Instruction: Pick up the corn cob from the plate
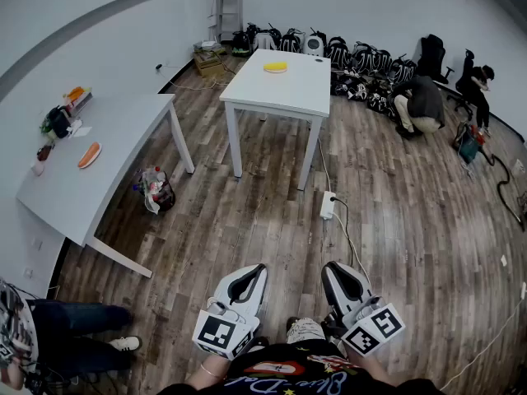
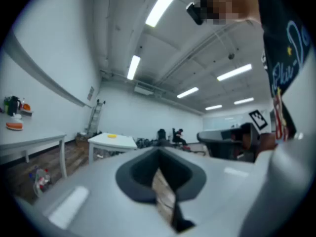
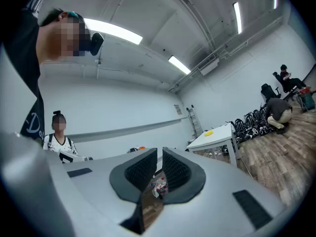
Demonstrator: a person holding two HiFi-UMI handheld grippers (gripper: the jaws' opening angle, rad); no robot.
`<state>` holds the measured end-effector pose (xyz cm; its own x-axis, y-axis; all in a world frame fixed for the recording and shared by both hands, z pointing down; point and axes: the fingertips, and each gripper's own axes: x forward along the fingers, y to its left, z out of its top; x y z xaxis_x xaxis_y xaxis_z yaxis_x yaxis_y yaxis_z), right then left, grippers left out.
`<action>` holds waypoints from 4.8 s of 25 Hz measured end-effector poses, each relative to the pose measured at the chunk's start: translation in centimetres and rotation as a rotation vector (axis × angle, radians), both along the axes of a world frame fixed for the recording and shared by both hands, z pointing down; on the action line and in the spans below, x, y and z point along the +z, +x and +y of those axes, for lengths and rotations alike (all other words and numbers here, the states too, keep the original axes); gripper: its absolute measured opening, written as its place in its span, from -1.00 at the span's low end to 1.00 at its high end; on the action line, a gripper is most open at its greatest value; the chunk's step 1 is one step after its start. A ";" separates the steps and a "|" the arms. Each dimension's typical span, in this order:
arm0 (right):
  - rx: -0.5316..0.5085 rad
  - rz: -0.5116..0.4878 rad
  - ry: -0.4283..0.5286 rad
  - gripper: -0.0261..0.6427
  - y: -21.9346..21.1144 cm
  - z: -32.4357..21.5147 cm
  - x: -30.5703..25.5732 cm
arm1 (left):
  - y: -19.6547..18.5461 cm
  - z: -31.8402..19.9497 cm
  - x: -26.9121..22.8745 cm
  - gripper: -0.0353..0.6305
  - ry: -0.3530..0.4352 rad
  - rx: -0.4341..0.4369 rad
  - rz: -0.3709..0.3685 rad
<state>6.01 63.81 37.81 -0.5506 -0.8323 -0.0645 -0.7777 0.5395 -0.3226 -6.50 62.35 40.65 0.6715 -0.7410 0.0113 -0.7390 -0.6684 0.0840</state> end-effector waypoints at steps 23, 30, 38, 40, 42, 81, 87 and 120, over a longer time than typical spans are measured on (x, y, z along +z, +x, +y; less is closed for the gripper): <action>-0.174 -0.133 0.068 -0.86 14.4 -35.5 0.2 | 13.7 -35.4 -2.1 -0.92 0.050 -0.111 -0.046; -0.211 -0.122 0.076 -0.85 11.2 -51.3 -0.2 | 11.7 -51.2 -2.2 -0.92 0.078 -0.097 -0.005; -0.175 -0.156 0.111 -0.85 5.7 -69.8 -2.5 | 9.4 -68.4 -4.1 -0.92 0.156 0.031 -0.058; -0.174 -0.175 0.101 -0.85 4.5 -72.8 -2.2 | 8.7 -71.9 -3.0 -0.92 0.121 0.049 -0.063; -0.172 -0.170 0.077 -0.85 4.2 -75.6 -1.6 | 8.2 -75.2 -2.7 -0.92 0.108 0.054 -0.058; -0.803 1.061 -0.132 -0.18 -0.6 -136.3 20.9 | 4.8 -119.9 2.4 -0.92 -0.048 -0.054 -0.065; -0.975 1.292 -0.155 -0.16 -0.5 -137.2 24.5 | 4.6 -121.6 2.1 -0.92 -0.047 -0.048 -0.031; -0.211 0.216 0.009 -0.16 3.8 -126.1 4.9 | 5.4 -119.2 -3.0 -0.92 0.084 0.042 0.014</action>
